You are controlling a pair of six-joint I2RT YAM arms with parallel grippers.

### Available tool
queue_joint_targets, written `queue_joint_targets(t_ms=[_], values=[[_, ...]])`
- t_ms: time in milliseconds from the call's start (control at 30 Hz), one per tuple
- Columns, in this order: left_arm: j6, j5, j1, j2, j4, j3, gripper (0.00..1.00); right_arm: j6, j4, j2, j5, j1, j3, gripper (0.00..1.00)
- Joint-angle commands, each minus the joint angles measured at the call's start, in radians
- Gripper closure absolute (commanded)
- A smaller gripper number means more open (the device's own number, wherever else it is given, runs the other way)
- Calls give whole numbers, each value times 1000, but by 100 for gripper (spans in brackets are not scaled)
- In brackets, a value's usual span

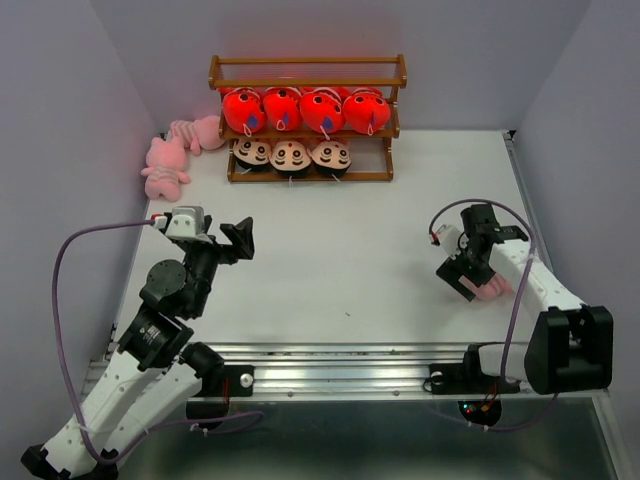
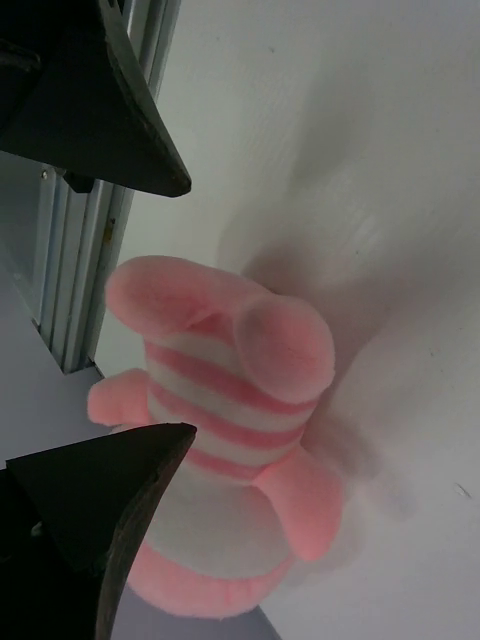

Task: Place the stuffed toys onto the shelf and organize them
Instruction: Grab a stuffed toy with the right arm

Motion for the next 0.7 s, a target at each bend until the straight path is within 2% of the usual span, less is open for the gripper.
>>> queue_joint_targets(t_ms=[0, 100, 200, 267, 300, 433, 533, 600, 667], values=[[2, 11, 3, 12, 38, -5, 1, 41, 149, 70, 119, -4, -71, 0], [4, 11, 4, 18, 38, -7, 1, 36, 268, 84, 187, -4, -142, 0], [4, 13, 4, 23, 38, -7, 1, 19, 348, 88, 206, -4, -192, 8], [5, 23, 4, 26, 41, -7, 1, 15, 370, 99, 201, -4, -209, 25], [4, 37, 3, 27, 43, -10, 1, 13, 371, 101, 191, -4, -212, 46], [-10, 100, 6, 49, 69, -17, 1, -7, 370, 75, 115, -4, -223, 84], [-27, 184, 4, 85, 89, -17, 1, -19, 341, 33, 28, -4, -189, 97], [-36, 264, 9, 117, 107, -22, 1, -9, 287, 12, -44, -4, -147, 99], [-68, 315, 12, 137, 138, -26, 1, 19, 223, -1, -191, -4, -62, 99]])
